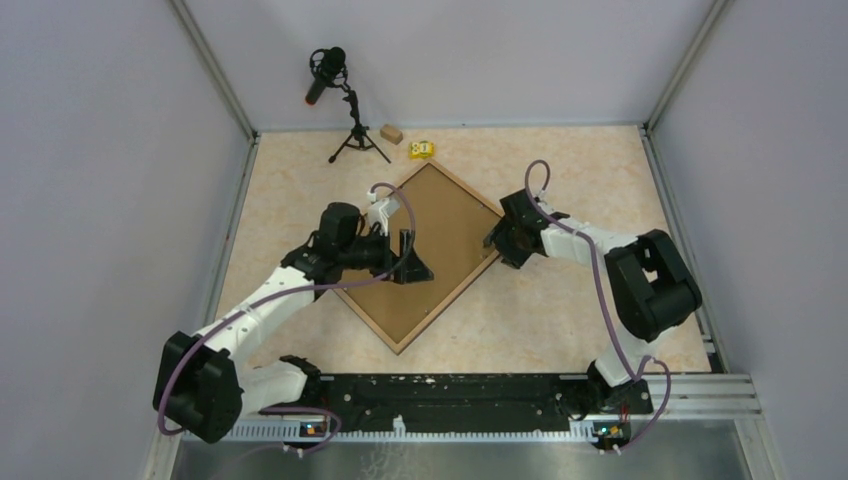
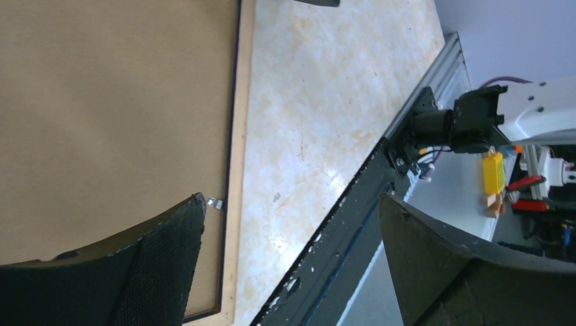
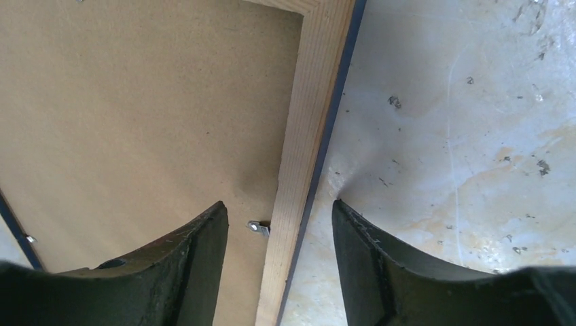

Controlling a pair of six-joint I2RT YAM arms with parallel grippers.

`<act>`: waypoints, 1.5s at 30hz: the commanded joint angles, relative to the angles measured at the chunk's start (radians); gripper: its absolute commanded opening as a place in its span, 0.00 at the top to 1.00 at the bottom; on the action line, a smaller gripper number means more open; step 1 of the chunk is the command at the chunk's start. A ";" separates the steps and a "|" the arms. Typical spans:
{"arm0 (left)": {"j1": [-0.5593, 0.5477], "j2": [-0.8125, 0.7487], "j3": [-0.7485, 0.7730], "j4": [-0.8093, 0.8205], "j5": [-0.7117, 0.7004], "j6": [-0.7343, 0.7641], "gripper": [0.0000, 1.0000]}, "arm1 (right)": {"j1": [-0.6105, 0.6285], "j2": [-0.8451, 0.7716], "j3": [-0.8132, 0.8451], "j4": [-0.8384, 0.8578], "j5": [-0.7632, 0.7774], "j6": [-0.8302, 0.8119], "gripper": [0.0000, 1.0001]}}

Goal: Put the photo into the frame

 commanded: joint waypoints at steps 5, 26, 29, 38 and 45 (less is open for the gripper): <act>-0.135 0.036 0.058 -0.022 0.005 0.065 0.02 | -0.006 0.034 -0.033 -0.035 0.052 0.149 0.52; -0.360 0.106 0.146 -0.085 -0.417 0.117 0.02 | -0.005 0.103 0.025 -0.139 0.012 0.189 1.00; -0.374 0.128 0.145 -0.083 -0.438 0.132 0.02 | -0.005 0.080 0.049 -0.155 -0.017 0.160 1.00; -0.459 0.248 0.147 -0.034 -0.468 0.054 0.02 | -0.005 0.016 0.148 -0.314 -0.118 0.134 1.00; -0.643 0.355 0.246 -0.133 -0.847 0.135 0.02 | -0.005 -0.058 0.138 -0.319 -0.212 0.172 1.00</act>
